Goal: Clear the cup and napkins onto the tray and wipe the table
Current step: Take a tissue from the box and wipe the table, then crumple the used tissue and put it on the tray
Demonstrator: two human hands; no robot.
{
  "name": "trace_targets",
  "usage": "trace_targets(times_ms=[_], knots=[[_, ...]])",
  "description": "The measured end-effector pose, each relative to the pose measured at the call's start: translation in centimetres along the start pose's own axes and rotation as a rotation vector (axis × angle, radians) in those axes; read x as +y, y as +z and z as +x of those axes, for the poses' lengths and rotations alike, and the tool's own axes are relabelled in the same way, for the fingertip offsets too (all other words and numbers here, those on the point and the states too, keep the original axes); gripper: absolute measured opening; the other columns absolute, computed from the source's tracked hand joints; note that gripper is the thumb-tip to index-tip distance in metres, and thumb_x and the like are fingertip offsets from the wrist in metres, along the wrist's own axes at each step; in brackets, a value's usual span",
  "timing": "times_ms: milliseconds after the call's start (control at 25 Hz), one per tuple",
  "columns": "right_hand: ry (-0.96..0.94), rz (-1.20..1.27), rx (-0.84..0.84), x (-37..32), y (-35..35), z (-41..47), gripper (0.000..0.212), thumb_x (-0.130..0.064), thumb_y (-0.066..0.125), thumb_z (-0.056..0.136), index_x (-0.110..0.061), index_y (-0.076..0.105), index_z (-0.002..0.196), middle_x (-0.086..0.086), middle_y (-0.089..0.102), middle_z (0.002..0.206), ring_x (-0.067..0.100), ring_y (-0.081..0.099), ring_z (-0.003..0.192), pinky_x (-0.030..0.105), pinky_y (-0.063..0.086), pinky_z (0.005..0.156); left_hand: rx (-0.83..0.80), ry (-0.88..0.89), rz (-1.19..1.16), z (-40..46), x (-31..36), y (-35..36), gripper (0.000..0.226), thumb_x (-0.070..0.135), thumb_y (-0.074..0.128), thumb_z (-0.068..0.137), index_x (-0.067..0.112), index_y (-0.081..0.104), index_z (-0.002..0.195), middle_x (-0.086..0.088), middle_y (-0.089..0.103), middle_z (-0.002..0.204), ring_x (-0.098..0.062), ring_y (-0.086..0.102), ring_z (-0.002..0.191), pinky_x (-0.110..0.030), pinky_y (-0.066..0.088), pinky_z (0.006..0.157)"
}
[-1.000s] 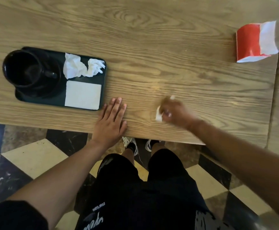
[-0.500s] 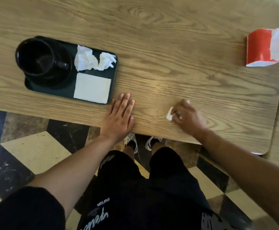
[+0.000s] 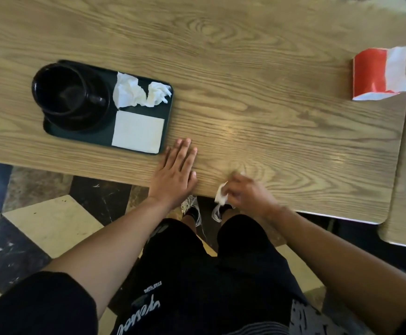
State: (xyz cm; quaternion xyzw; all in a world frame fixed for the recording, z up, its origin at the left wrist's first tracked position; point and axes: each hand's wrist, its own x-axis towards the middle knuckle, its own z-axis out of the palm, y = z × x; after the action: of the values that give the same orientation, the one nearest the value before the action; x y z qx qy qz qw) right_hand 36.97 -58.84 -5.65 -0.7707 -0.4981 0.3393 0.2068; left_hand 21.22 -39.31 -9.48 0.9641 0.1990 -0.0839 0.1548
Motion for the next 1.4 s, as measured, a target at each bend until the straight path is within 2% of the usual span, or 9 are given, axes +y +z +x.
trace_targets(times_ms=[160,240,400,520,640,760,880,1080,1400], knots=[[0.782,0.153,0.583,2.8,-3.9,2.2,0.017,-0.01,0.061,0.085,-0.018,0.073,0.093,-0.003,0.058,0.101,0.018,0.061,0.086,0.012,0.032,0.068,-0.023,-0.016,-0.009,0.0,0.6,-0.4,0.065,0.036,0.035,0.103,0.01,0.019,0.16,-0.012,0.008,0.171,-0.026,0.0,0.158,-0.05,0.009,0.128],[0.914,0.186,0.582,1.4,-3.9,2.6,0.014,-0.013,0.061,0.087,-0.018,0.072,0.093,0.002,0.061,0.105,0.022,0.062,0.089,0.017,0.034,0.071,-0.049,-0.027,-0.037,0.1,0.9,-1.2,0.064,0.034,0.036,0.102,0.009,0.022,0.16,-0.013,0.009,0.171,-0.027,0.0,0.158,-0.049,0.008,0.128],[0.542,0.203,0.027,-4.2,-1.8,1.9,0.017,-0.012,0.067,0.083,-0.027,0.075,0.087,-0.009,0.062,0.091,0.002,0.057,0.076,0.006,0.038,0.062,-0.155,-0.064,-0.126,0.6,1.5,-3.2,0.062,0.034,0.038,0.102,0.008,0.028,0.157,-0.013,0.006,0.171,-0.027,-0.001,0.158,-0.047,0.004,0.128],[0.546,0.251,0.108,-6.1,-1.5,1.7,0.017,-0.011,0.067,0.083,-0.026,0.075,0.085,-0.008,0.06,0.094,0.0,0.057,0.079,0.011,0.041,0.068,-0.169,-0.141,-0.391,0.8,2.0,-5.5,0.048,0.039,0.039,0.105,0.014,0.05,0.145,-0.011,0.033,0.164,-0.026,0.02,0.155,-0.046,0.018,0.126],[0.565,0.296,0.144,-7.6,-2.3,2.0,0.014,-0.012,0.068,0.084,-0.024,0.075,0.083,-0.015,0.06,0.09,-0.002,0.059,0.075,0.008,0.042,0.062,-0.193,-0.221,-0.824,0.3,2.8,-7.4,0.044,0.045,0.049,0.103,0.019,0.058,0.137,-0.003,0.063,0.139,-0.018,0.059,0.125,-0.039,0.048,0.105],[0.52,0.444,0.173,-9.1,-3.0,2.4,0.015,-0.004,0.068,0.083,-0.018,0.072,0.08,-0.013,0.066,0.075,-0.005,0.059,0.06,0.01,0.043,0.057,-0.293,-0.337,-1.241,-0.5,3.4,-8.3,0.031,0.023,0.063,0.098,0.025,0.065,0.129,0.002,0.068,0.13,-0.007,0.065,0.113,-0.03,0.053,0.098],[0.505,0.706,0.237,-8.9,-3.0,2.5,0.024,0.008,0.067,0.081,-0.016,0.068,0.081,0.004,0.071,0.079,0.012,0.062,0.067,0.026,0.055,0.067,-0.325,-0.52,-1.594,-1.3,3.6,-8.3,0.037,-0.004,0.06,0.091,0.02,0.071,0.117,-0.003,0.076,0.115,-0.018,0.072,0.101,-0.036,0.059,0.087],[0.543,0.956,0.252,-7.8,-3.1,2.8,0.022,0.013,0.069,0.081,-0.008,0.068,0.089,0.006,0.075,0.086,0.018,0.068,0.074,0.033,0.06,0.074,-0.22,-0.654,-1.68,-1.8,3.7,-8.0,0.021,-0.008,0.073,0.085,-0.004,0.065,0.104,-0.019,0.075,0.104,-0.03,0.074,0.091,-0.037,0.063,0.071],[0.437,0.876,-0.041,-7.4,-4.1,5.2,0.011,-0.029,0.074,0.09,-0.032,0.074,0.101,-0.008,0.077,0.098,0.006,0.07,0.088,0.025,0.054,0.069,-0.037,-0.815,-1.552,-1.1,3.9,-10.6,0.015,-0.004,0.075,0.084,0.009,0.067,0.086,-0.01,0.076,0.089,-0.027,0.07,0.09,-0.05,0.055,0.095]])
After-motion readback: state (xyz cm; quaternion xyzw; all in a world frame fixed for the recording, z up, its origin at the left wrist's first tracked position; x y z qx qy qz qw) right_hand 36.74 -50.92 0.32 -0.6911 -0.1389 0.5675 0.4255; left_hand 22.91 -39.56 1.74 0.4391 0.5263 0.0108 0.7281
